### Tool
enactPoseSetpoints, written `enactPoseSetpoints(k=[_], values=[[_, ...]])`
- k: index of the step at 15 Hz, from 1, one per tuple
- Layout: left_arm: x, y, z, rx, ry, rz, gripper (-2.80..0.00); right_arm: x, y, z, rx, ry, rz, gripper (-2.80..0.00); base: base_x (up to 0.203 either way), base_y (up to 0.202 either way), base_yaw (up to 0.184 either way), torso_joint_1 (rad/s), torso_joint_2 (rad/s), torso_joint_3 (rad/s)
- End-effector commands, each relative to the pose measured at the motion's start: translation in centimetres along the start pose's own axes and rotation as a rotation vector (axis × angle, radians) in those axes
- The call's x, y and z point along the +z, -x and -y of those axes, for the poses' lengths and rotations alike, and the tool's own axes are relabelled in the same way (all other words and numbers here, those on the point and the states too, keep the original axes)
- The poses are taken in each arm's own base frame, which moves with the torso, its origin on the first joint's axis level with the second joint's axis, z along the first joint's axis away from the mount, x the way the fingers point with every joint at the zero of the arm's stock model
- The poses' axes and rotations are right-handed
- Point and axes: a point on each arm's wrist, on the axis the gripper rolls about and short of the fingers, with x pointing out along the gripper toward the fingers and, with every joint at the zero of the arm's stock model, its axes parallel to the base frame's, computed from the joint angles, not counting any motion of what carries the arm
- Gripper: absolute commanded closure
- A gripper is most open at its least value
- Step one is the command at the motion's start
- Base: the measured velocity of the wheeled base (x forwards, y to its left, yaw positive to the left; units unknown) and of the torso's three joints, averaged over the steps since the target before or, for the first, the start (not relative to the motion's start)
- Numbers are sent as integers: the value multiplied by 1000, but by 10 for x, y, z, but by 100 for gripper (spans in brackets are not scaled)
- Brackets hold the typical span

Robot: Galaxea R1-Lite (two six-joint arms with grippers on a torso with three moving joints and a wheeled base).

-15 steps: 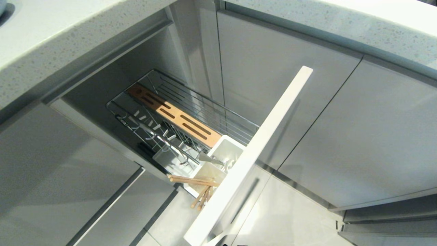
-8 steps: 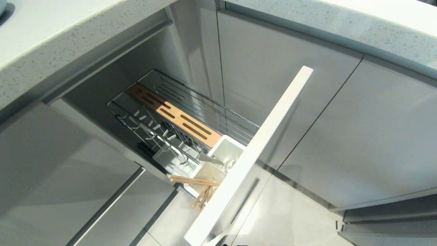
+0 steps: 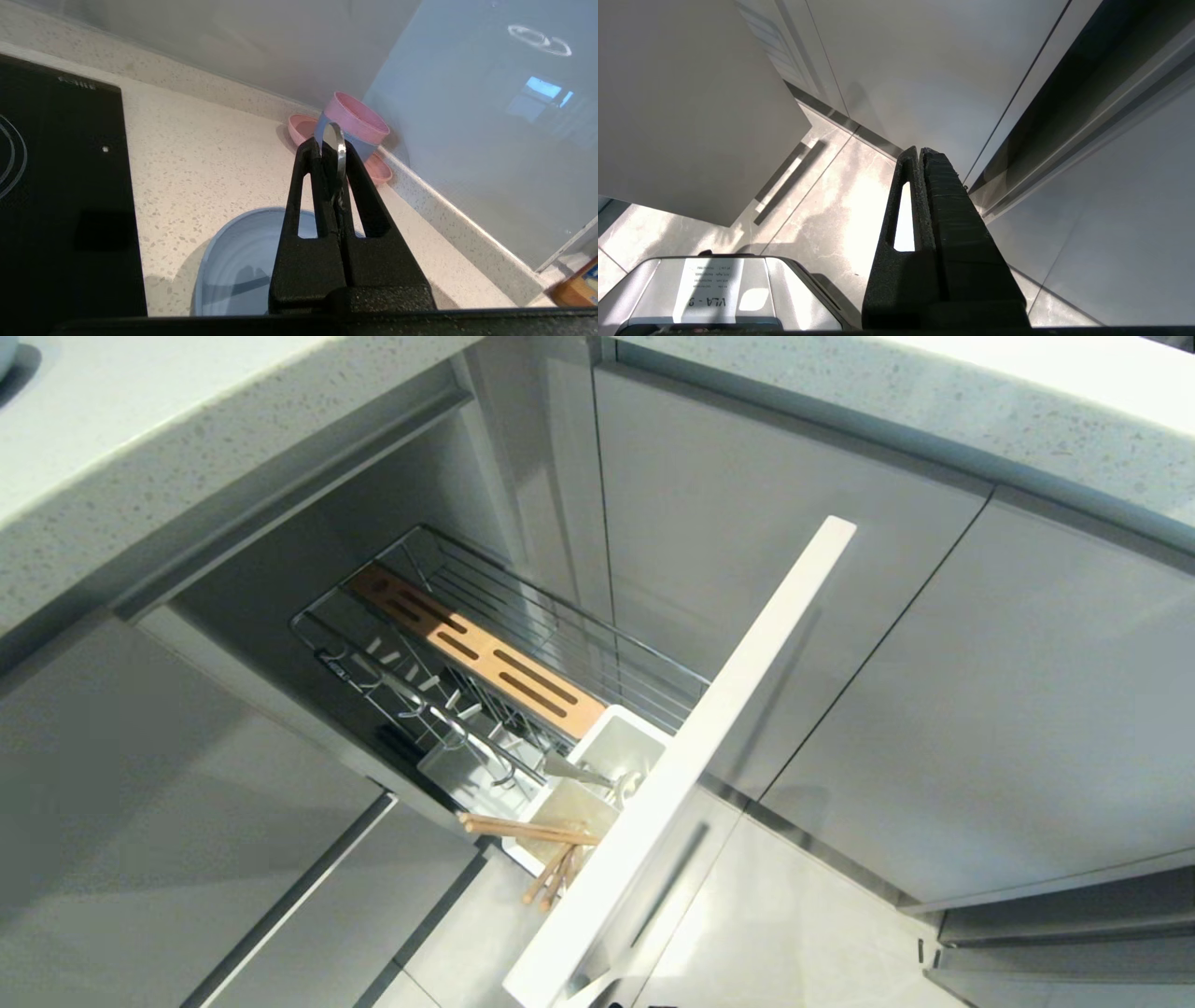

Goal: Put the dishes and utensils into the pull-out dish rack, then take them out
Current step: Take the chopsticks out of the cupboard

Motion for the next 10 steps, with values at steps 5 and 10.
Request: enactPoseSetpoints(k=[5,10], values=[[-5,-7,-5,12,6,-32,0,0,0,0,0,0,-1,0,0,0,0,0,0,0],[-5,-7,-5,12,3,-34,0,0,0,0,0,0,-1,0,0,0,0,0,0,0]])
